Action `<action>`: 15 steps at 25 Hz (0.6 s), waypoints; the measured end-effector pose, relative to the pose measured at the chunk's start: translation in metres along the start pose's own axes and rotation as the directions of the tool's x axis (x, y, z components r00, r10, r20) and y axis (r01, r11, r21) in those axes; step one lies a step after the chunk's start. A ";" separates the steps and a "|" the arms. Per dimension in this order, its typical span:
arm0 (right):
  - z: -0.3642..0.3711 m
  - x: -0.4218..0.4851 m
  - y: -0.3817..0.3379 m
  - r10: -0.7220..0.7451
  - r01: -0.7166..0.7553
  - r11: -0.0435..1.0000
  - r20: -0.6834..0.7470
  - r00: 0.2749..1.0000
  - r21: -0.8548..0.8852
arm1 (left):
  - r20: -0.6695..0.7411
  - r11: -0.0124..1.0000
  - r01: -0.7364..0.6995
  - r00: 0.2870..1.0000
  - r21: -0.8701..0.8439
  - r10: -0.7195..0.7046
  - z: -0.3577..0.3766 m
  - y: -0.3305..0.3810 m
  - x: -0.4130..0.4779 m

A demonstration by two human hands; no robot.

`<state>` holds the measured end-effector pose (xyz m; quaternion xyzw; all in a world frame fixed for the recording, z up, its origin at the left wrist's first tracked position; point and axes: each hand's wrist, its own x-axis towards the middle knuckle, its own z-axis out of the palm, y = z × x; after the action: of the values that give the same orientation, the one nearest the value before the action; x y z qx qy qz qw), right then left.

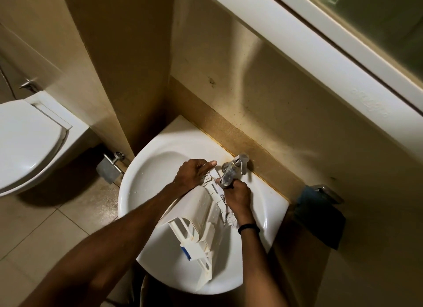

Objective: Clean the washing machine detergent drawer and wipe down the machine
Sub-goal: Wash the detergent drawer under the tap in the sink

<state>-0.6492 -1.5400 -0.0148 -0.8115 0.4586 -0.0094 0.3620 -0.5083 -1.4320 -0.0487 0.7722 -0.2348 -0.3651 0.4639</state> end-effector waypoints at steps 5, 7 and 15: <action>-0.024 -0.005 0.027 0.000 -0.003 1.000 0.096 0.995 0.028 | -0.114 0.987 0.038 0.992 -0.155 -0.056 -0.016 -0.009 0.002; -0.031 -0.016 0.041 0.037 -0.043 0.990 0.047 0.998 0.135 | -0.180 0.968 0.086 0.975 -0.237 -0.130 -0.032 -0.016 0.000; -0.040 -0.122 -0.003 0.096 -0.179 0.619 0.153 0.984 0.764 | -0.267 0.890 0.416 0.893 0.184 -0.363 -0.076 -0.031 -0.053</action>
<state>-0.7311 -1.4702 0.0552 -0.5390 0.4525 -0.1383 0.6968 -0.4812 -1.3391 -0.0348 0.8895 -0.0617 -0.3307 0.3092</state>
